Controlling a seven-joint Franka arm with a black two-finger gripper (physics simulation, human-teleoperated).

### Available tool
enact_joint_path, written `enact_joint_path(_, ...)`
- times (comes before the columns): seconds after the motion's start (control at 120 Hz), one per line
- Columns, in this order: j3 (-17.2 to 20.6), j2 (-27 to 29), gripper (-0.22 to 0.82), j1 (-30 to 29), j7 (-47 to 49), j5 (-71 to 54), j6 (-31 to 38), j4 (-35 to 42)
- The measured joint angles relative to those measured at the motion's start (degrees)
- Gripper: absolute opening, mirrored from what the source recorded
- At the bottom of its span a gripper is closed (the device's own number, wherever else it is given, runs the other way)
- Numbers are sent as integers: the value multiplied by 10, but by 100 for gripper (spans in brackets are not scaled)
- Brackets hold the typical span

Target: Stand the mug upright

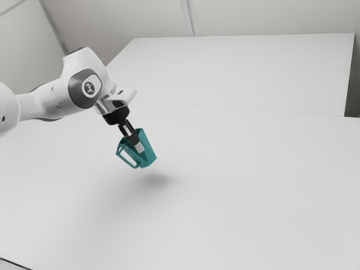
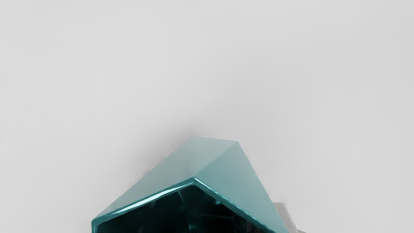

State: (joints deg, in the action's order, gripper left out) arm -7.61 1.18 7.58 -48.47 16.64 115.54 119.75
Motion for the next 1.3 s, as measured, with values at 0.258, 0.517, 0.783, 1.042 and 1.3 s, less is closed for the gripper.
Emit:
enact_joint_path(0.258, -1, 1, -17, -24, 58, -109, -11, -9)
enact_joint_path(0.517, 5, 29, -18, -24, 121, -176, 10, 24)
enact_joint_path(0.783, 10, 56, -18, -15, 179, -218, 49, 76)
enact_joint_path(1.042, 17, 60, -18, -15, 230, -254, 88, 113)
enact_joint_path(1.3, 18, 50, -18, -15, 276, -276, 120, 131)
